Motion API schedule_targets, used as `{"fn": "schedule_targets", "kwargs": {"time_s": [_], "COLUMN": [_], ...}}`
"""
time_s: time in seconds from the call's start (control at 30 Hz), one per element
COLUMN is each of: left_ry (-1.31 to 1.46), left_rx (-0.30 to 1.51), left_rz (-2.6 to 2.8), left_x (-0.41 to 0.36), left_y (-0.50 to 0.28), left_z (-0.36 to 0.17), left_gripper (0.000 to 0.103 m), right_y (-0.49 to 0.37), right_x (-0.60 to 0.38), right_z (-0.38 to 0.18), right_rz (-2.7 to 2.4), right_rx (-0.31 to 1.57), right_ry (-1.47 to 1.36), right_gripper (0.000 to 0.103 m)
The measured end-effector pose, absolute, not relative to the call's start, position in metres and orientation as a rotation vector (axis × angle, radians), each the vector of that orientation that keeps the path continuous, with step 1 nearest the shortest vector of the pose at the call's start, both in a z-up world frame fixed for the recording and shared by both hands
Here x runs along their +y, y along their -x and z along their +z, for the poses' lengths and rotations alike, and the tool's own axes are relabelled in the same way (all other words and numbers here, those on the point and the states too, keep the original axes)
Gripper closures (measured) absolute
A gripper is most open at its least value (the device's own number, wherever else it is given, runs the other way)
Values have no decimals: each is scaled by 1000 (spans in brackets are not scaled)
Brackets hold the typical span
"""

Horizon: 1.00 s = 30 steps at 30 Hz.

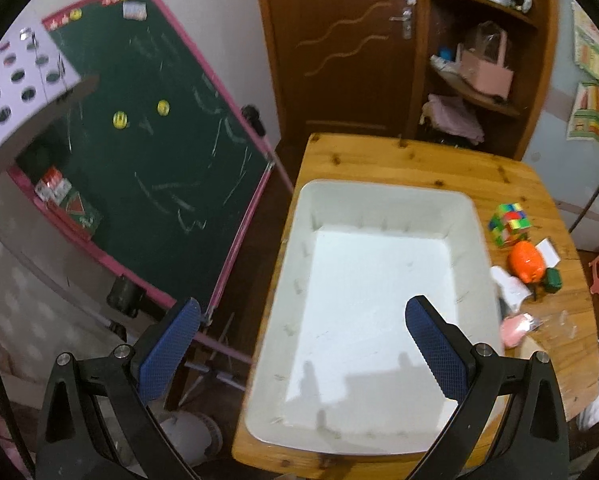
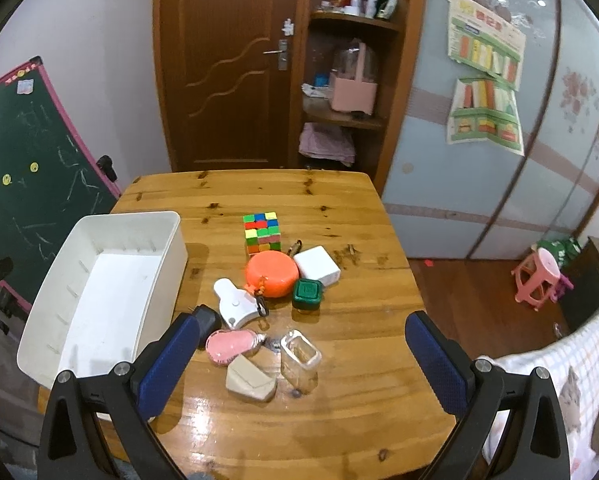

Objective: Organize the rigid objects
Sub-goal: 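Rest the left tool on the white bin rim while moving the right tool toward the objects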

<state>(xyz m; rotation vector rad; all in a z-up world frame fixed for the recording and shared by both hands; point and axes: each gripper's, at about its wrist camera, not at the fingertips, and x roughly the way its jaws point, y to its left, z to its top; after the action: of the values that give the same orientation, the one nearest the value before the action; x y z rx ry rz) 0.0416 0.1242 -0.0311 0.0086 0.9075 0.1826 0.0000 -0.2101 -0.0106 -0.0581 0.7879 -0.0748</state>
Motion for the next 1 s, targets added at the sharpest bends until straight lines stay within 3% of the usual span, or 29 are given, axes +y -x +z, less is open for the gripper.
{"fn": "schedule_targets", "kwargs": {"time_s": [0.43, 0.9, 1.0], "left_ry": [-7, 25, -2], "left_rx": [1098, 1194, 1212], "left_rz": [189, 186, 178], "left_x": [159, 169, 167], "left_y": [-62, -72, -73], "left_z": [-104, -148, -154], "left_gripper": [1, 2, 14], "right_y": [-27, -25, -23], "right_x": [-205, -212, -212], "right_z": [-54, -103, -111], "right_rz": [-66, -80, -73], "right_rx": [868, 988, 998], "right_ry": [69, 0, -14], "right_gripper": [0, 0, 0]}}
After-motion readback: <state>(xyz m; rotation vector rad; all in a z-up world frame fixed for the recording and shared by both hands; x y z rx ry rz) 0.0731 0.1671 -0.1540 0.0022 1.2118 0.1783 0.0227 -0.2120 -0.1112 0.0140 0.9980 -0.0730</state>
